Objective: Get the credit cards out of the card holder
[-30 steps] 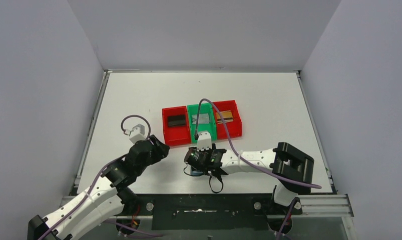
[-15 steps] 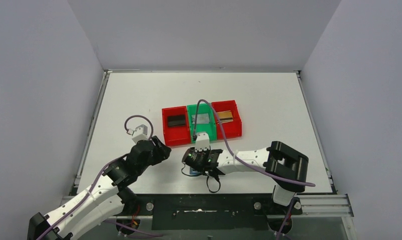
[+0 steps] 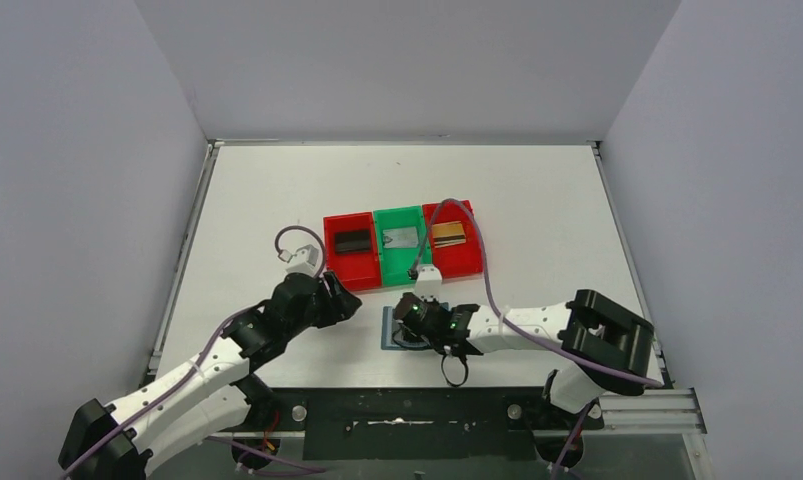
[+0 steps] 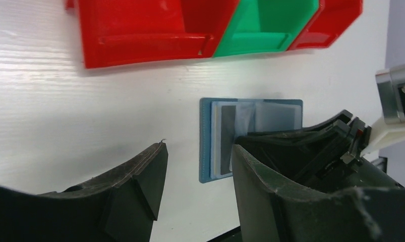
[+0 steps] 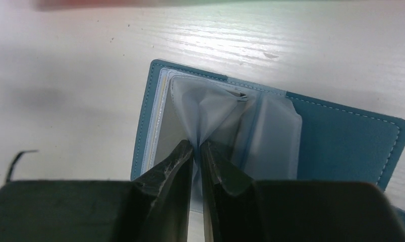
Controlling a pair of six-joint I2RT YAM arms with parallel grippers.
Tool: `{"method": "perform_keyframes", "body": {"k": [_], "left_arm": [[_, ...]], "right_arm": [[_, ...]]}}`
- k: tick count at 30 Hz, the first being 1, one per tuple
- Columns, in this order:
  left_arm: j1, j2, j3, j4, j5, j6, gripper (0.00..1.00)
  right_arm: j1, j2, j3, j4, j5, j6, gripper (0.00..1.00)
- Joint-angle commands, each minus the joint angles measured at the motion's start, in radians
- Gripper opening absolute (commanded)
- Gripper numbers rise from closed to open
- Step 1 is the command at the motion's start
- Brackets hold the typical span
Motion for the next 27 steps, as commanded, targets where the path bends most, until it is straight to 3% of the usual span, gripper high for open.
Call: {"method": "perform_keyframes", "body": {"k": [1, 6, 12, 27], "left_arm": [[0.004, 0.05, 0.004, 0.225, 0.158, 0.045, 0.5], [-0.007, 0.149, 0.004, 0.35, 0.244, 0.034, 0.5], [-0.05, 0.285, 0.001, 0.508, 0.287, 0.004, 0.5], [-0.135, 0.559, 0.119, 0.704, 0.257, -0.031, 0.56]], "right_arm": [[-0.042, -0.107, -0.128, 0.227, -0.08, 0.009, 0.13], [-0.087, -0.212, -0.295, 0.46, -0.146, 0.049, 0.12], [-0.115, -0.301, -0.403, 0.581, -0.168, 0.072, 0.12], [-0.132, -0.345, -0.459, 0.602, -0.176, 0.072, 0.13]]}}
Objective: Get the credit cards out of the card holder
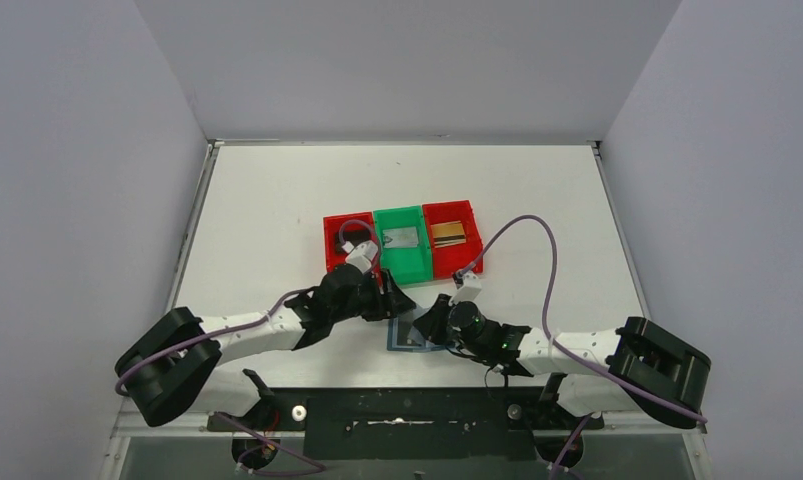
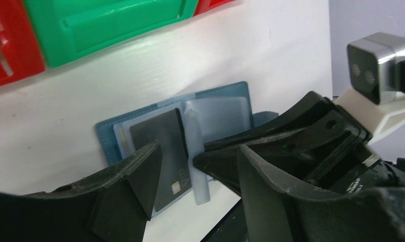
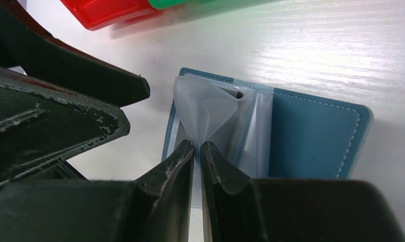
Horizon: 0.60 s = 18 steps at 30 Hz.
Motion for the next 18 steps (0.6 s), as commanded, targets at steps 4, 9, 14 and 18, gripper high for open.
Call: {"method": "perform_keyframes", "body": {"k": [4, 9, 14, 18], "left_arm": [[-0.015, 0.076, 0.096, 0.088, -0.005, -0.005, 0.56], [-0.02, 0.127, 0.107, 0.088, -0.011, -0.013, 0.56], [-0.033, 0.188, 0.135, 0.093, 0.017, -0.005, 0.53], [-0.042, 0.229, 0.159, 0.101, 0.042, 0.005, 0.46]], "right_arm": [[-0.006, -0.03, -0.008, 0.085, 0.014, 0.005, 0.13], [-0.008, -0.035, -0.012, 0.087, 0.011, 0.002, 0.13], [-0.011, -0.042, -0.019, 0.09, 0.013, 0.002, 0.13], [-0.014, -0.044, -0.021, 0.09, 0.008, 0.0, 0.13]]}}
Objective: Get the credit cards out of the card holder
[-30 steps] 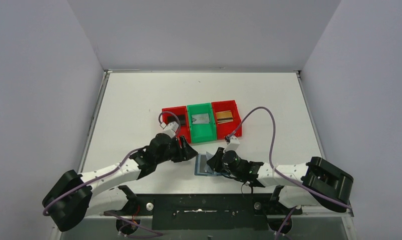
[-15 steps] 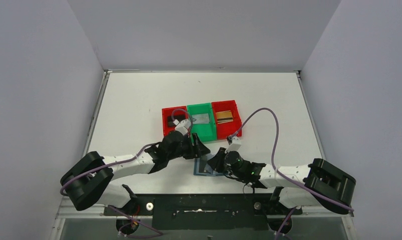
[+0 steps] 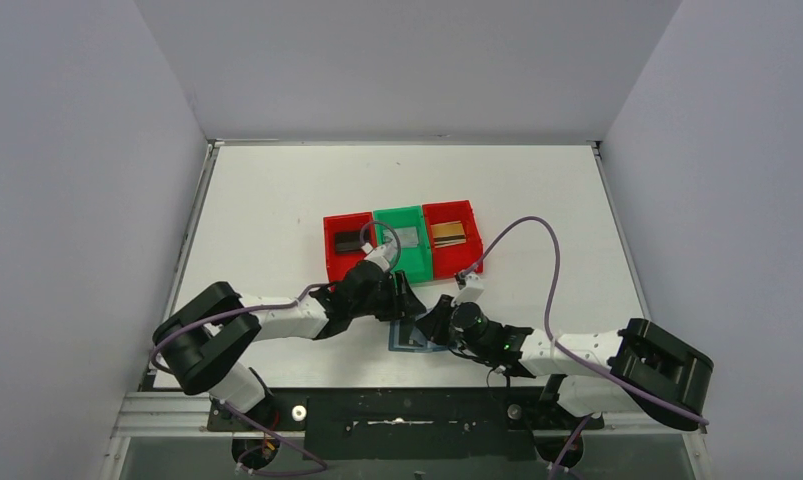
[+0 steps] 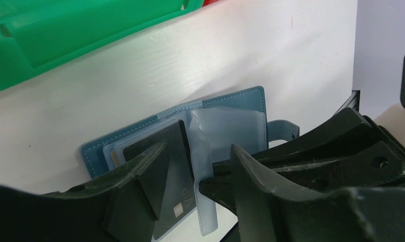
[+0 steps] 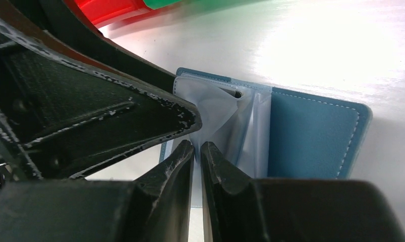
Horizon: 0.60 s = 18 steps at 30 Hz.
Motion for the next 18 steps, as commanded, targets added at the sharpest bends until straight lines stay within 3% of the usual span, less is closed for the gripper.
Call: {"method": "perform_keyframes", "body": {"k": [1, 9, 13, 18], "left_arm": [[-0.013, 0.03, 0.064, 0.061, 0.03, 0.017, 0.44], [-0.013, 0.069, 0.11, 0.013, 0.024, 0.039, 0.16], [-0.014, 0.063, 0.103, 0.014, 0.019, 0.034, 0.15], [-0.017, 0.06, 0.109, 0.016, 0.027, 0.034, 0.15]], "right_arm": [[-0.008, -0.031, -0.002, 0.08, 0.011, 0.0, 0.13], [-0.009, -0.068, 0.012, 0.025, 0.004, -0.016, 0.25], [-0.008, -0.14, 0.037, -0.078, 0.001, -0.025, 0.42], [-0.008, -0.281, 0.063, -0.3, 0.073, -0.012, 0.52]]}}
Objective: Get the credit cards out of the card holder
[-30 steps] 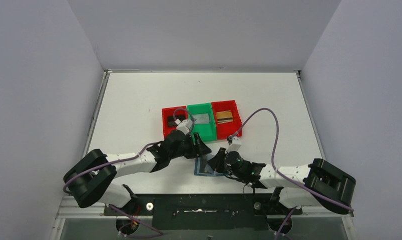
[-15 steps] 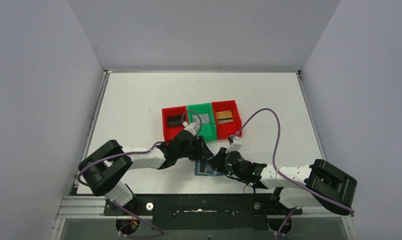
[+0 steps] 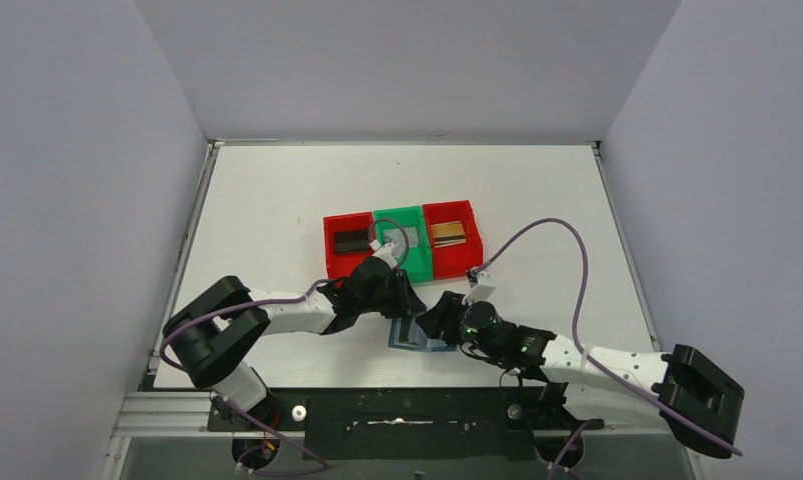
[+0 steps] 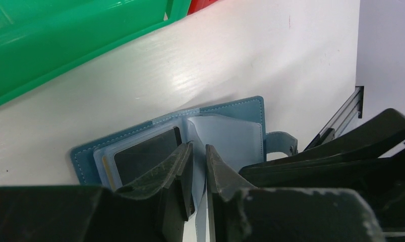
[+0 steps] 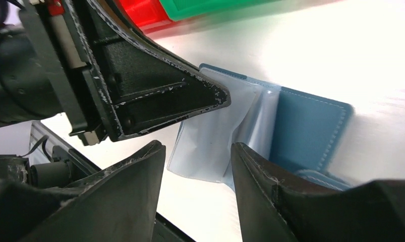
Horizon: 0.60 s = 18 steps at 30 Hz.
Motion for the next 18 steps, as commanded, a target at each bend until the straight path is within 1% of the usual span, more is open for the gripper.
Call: {"method": "perform_keyframes", "body": {"k": [1, 4, 9, 11, 18], "left_arm": [[-0.008, -0.008, 0.043, 0.031, 0.013, 0.012, 0.15], [-0.018, -0.006, 0.055, 0.023, 0.022, 0.016, 0.2], [-0.045, 0.002, 0.081, 0.015, 0.034, 0.017, 0.28], [-0.06, 0.008, 0.089, 0.014, 0.039, 0.015, 0.31], [-0.119, 0.071, 0.126, 0.026, 0.042, -0.002, 0.38]], "right_arm": [[-0.002, -0.133, 0.073, -0.216, 0.1, -0.002, 0.52], [-0.004, -0.219, 0.098, -0.399, 0.177, 0.02, 0.53], [-0.011, -0.288, 0.132, -0.685, 0.352, 0.153, 0.53], [-0.014, -0.295, 0.134, -0.732, 0.38, 0.185, 0.52], [-0.018, -0.256, 0.162, -0.773, 0.409, 0.215, 0.51]]}}
